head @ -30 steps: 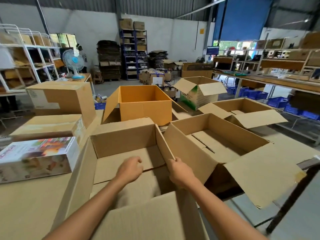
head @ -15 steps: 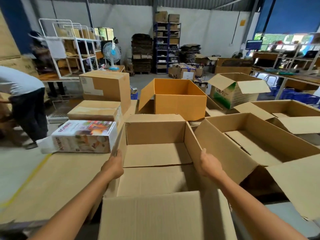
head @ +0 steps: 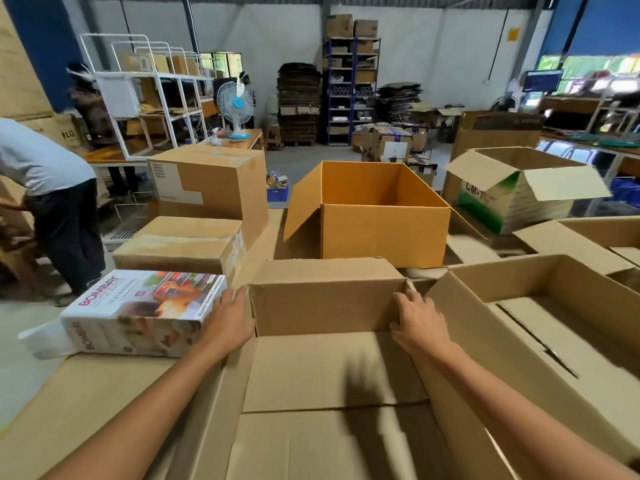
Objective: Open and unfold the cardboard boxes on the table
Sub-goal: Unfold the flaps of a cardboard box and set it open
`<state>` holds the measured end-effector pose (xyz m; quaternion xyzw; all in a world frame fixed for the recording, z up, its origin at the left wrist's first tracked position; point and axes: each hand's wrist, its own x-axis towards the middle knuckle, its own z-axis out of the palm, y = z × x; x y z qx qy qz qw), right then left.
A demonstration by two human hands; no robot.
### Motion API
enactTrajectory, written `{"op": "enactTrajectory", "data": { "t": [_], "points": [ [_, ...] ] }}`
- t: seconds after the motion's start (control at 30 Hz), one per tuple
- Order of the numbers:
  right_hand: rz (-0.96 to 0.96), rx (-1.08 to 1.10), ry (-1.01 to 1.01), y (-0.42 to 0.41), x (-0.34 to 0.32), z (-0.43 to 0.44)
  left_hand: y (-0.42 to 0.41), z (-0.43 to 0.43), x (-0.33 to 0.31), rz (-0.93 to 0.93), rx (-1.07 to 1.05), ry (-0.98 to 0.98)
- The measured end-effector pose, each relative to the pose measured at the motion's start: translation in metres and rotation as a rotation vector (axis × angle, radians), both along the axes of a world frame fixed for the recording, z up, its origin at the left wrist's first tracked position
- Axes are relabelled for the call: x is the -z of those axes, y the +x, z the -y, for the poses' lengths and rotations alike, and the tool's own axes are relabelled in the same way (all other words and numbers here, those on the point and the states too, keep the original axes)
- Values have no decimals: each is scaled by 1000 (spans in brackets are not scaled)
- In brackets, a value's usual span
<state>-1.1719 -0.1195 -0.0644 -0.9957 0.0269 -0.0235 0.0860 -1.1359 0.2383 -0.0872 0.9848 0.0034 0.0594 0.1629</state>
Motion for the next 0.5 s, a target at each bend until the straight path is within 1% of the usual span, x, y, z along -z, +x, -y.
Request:
{"op": "enactTrajectory", "data": {
  "t": [0.1, 0.17, 0.23, 0.33, 0.5],
  "points": [
    [-4, -17, -26, 54, 8, 8, 55, -3, 9, -41, 14, -65],
    [-34, -33, -1, 86, 14, 15, 84, -5, 21, -102, 31, -76],
    [-67, -64, 28, 113, 22, 24, 100, -3, 31, -170, 42, -137],
    [-39, -69, 49, 138, 35, 32, 113, -1, 42, -85, -19, -177],
    [-32, -44, 26, 147, 39, 32, 118, 3, 41, -54, -35, -81]
  ]
}}
